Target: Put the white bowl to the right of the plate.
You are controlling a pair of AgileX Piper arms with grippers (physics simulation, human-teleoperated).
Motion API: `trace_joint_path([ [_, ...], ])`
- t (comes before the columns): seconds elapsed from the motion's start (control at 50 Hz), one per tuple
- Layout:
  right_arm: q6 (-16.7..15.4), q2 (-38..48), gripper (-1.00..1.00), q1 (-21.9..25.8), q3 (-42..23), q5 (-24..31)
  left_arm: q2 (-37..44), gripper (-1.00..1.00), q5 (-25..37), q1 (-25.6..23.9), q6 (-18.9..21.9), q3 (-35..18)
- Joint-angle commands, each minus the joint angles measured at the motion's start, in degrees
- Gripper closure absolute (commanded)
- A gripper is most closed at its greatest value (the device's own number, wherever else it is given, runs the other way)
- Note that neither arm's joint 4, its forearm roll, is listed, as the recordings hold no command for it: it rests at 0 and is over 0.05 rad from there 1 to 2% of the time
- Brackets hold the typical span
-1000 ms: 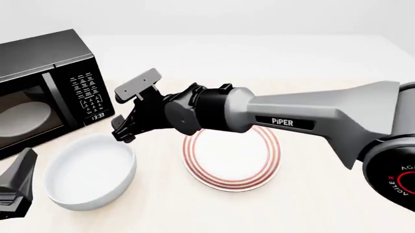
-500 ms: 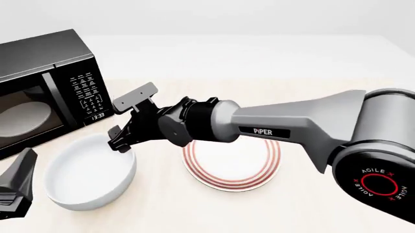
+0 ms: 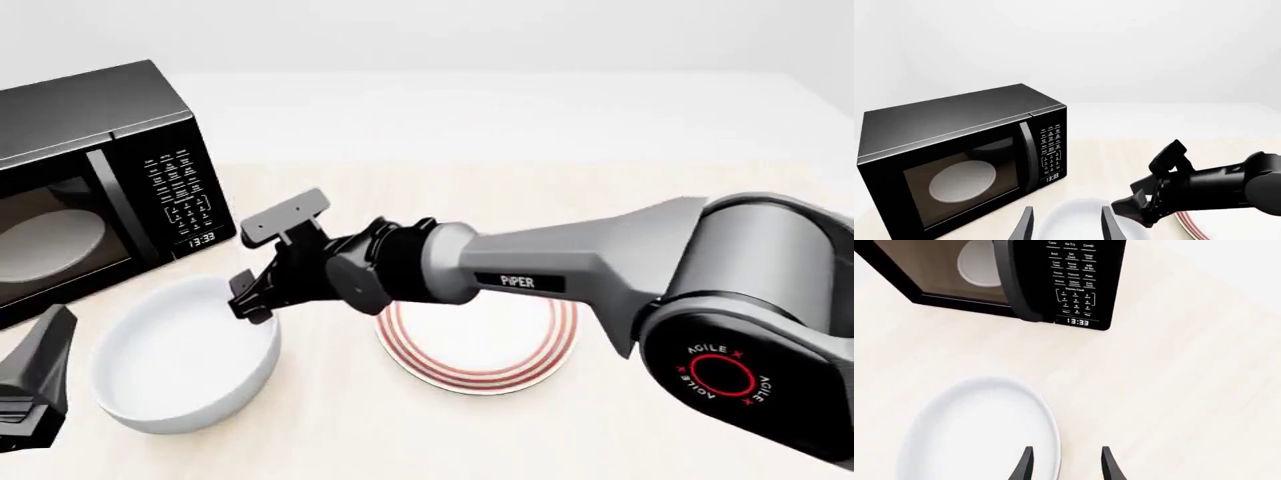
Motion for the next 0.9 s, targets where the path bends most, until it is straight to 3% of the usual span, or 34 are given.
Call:
trace_joint_path([
  [0.02, 1.5, 1.9, -1.00, 0.1, -1.0, -0.1, 0.0, -1.00, 0.0, 0.0, 0.0, 0.0],
  [0.44, 5.0, 4.1, -1.00, 1.6, -1.2, 0.1, 0.0, -1.00, 0.0, 0.0, 0.0, 0.0],
  [0.86, 5.0, 5.3, -1.00, 0.7, -1.5, 0.3, 0.0, -1.00, 0.0, 0.0, 0.0, 0.0],
  [0.88, 5.2, 5.1, 1.00, 0.7, -1.3, 0.1, 0.0, -1.00, 0.0, 0.0, 0.0, 0.0],
  [0.9, 5.2, 5.0, 1.00, 0.6, -1.3, 0.2, 0.0, -1.00, 0.0, 0.0, 0.0, 0.0],
])
